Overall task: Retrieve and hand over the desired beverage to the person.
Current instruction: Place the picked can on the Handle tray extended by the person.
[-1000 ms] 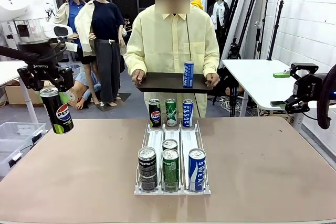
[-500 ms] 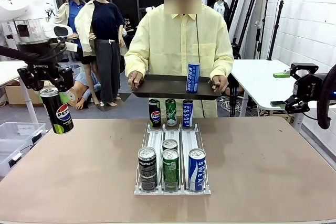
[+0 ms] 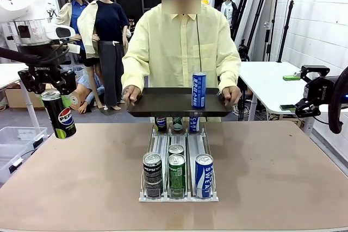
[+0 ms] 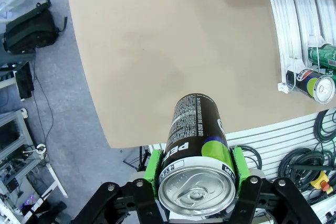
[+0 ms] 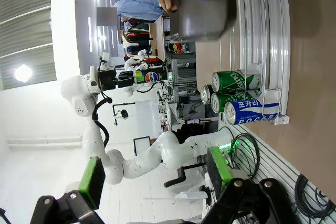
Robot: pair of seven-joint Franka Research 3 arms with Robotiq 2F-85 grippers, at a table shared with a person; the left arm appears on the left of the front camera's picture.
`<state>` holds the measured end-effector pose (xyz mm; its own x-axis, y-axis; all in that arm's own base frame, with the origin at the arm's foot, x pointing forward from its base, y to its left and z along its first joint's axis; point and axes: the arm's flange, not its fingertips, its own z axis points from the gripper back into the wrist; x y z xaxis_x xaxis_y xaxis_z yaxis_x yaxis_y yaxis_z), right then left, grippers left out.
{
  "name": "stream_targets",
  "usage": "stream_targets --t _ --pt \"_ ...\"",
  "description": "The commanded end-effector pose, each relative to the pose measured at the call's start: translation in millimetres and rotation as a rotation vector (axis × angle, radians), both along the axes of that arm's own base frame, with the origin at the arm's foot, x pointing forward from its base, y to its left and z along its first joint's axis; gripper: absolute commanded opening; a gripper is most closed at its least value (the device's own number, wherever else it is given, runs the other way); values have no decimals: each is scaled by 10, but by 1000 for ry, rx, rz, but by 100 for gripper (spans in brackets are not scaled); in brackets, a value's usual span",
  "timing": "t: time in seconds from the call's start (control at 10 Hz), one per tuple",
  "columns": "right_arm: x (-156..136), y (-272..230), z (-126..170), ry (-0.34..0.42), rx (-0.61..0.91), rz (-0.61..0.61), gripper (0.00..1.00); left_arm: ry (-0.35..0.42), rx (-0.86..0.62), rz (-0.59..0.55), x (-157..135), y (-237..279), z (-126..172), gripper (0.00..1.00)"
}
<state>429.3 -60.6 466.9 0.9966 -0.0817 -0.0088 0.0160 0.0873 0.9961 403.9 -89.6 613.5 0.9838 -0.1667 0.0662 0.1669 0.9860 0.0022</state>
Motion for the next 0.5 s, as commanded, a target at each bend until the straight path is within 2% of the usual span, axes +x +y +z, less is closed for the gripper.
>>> stream_targets --t 0.0,0.4 --pt "1 14 4 1 -11 -4 100 -7 -1 6 -18 9 72 0" --pt "1 14 4 1 -11 -4 100 -7 -1 6 -18 9 72 0"
